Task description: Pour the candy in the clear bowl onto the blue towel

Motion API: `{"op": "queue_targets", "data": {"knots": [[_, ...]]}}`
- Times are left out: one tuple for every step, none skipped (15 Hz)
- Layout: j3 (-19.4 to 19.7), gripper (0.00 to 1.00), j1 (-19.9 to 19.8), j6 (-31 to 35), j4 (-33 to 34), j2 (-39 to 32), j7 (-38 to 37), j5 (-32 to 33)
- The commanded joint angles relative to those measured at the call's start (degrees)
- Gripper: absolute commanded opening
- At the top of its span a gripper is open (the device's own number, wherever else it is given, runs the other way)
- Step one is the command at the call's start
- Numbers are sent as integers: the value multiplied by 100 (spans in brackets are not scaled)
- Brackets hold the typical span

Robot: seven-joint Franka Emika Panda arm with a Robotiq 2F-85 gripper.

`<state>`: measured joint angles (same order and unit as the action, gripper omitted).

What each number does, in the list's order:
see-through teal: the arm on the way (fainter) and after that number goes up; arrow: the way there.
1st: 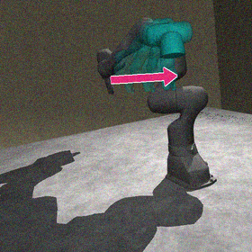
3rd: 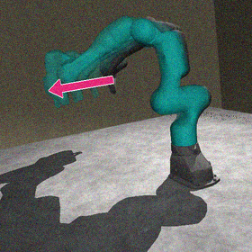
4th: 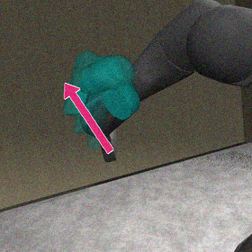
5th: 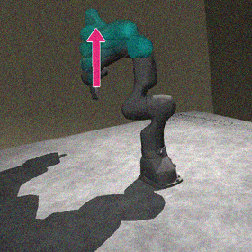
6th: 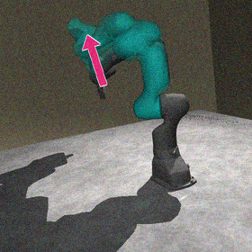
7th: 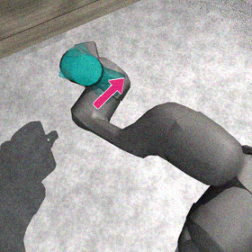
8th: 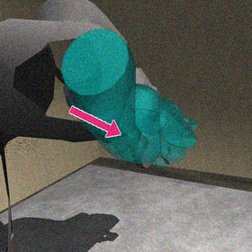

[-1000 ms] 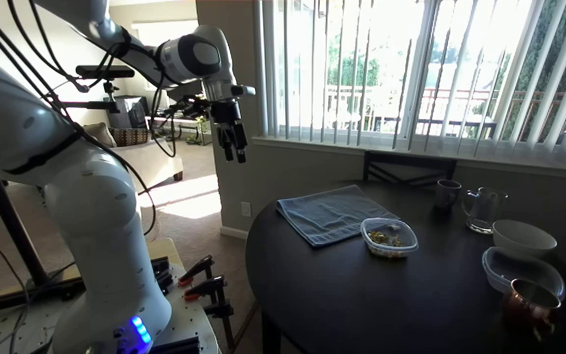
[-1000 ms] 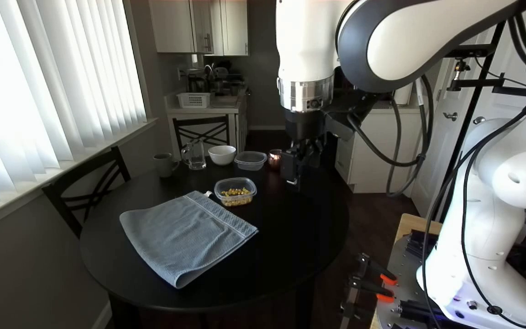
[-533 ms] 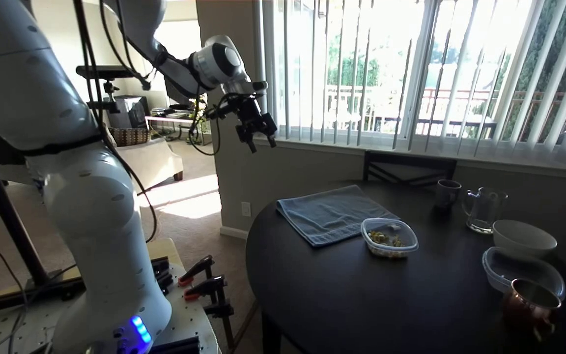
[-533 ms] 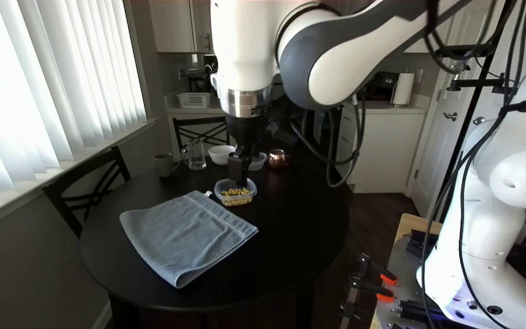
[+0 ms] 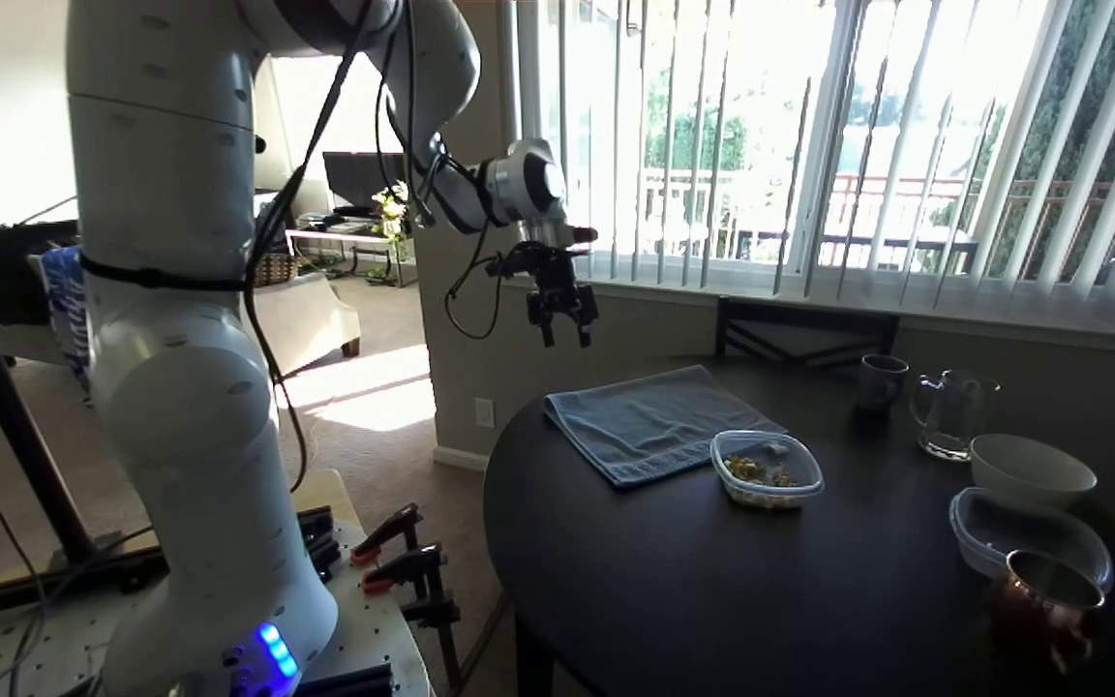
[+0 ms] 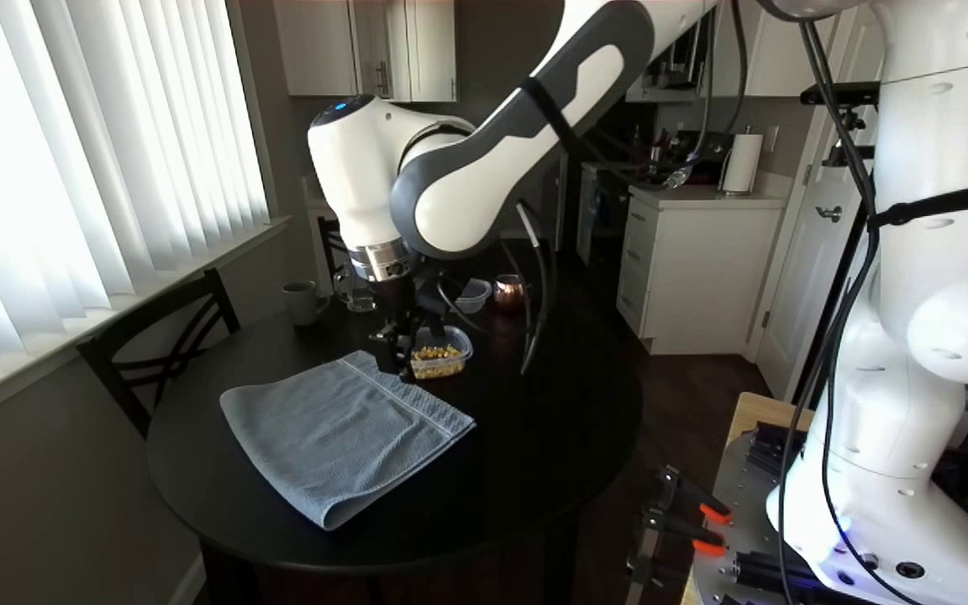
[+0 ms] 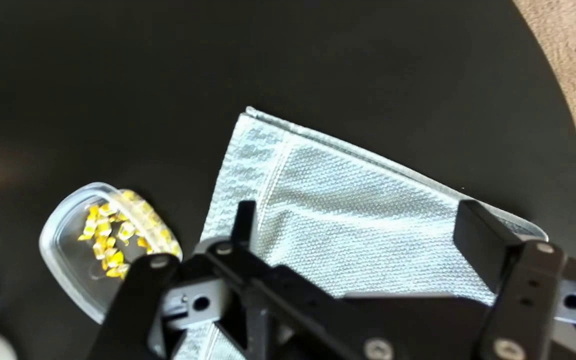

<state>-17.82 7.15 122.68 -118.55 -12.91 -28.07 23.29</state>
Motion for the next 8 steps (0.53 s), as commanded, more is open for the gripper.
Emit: {"op": "queue_targets", "data": {"knots": [[450,100,253,-386,632,-384,118,-1104],[568,100,258,-455,742,-437,67,-1378],[694,100,245,-518,808,-472,0,-1576],[807,100,237,-586,866,-513,-49,-1770],[896,100,236,-634,868,-507,-87,-1930],[942,100,272,-569,768,-396,-36,-1996],[1011,100,359,-487,794,-461,37,-1797],[1054,100,346,-488,800,-462,34,-1864]]}}
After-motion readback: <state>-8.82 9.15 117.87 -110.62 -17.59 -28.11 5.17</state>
